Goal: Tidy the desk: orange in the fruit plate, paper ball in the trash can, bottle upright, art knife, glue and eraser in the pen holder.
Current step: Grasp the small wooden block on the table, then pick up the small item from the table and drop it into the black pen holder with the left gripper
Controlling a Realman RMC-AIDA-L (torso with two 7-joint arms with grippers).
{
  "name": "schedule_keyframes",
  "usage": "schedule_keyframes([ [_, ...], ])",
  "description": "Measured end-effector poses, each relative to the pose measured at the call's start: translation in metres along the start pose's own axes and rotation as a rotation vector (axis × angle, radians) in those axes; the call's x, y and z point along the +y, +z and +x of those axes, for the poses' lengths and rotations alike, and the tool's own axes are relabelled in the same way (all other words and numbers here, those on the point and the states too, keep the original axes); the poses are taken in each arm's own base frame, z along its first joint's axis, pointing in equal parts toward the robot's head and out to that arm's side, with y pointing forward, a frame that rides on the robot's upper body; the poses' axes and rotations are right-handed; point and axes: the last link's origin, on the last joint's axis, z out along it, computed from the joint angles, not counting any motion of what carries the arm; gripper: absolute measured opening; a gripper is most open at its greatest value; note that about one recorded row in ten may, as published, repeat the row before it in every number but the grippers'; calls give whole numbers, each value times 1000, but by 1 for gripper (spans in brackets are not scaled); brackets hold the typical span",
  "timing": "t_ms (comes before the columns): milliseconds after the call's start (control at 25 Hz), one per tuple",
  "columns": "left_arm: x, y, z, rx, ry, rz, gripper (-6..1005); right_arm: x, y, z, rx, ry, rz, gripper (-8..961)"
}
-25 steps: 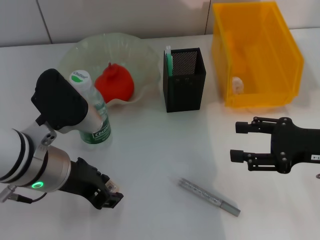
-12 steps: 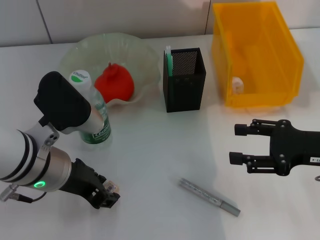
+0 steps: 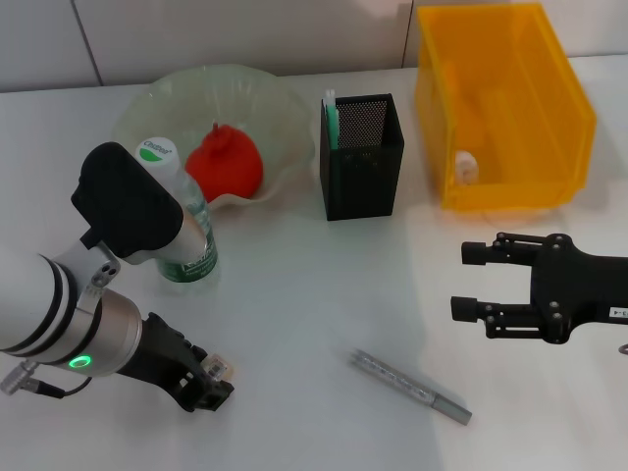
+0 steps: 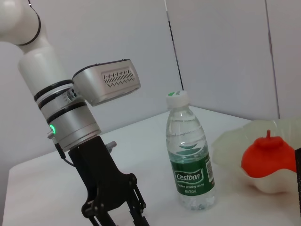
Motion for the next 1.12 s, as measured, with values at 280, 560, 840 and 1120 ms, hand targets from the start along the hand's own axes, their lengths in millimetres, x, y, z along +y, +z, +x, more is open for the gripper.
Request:
schedule_keyframes([
  [280,2,2,0,-18,18,11,498,0,0,0,0,-1,-1,746],
  [560,2,3,1,-39,39,33,416,0,1,0,-1,2,-1,746],
  [840,10,-7,10,2,65,33,281,0,1,1,-1,8,0,746],
  [1120,34,-46,52,227,171,29,269,-2,-7,8,0,27,46,746],
])
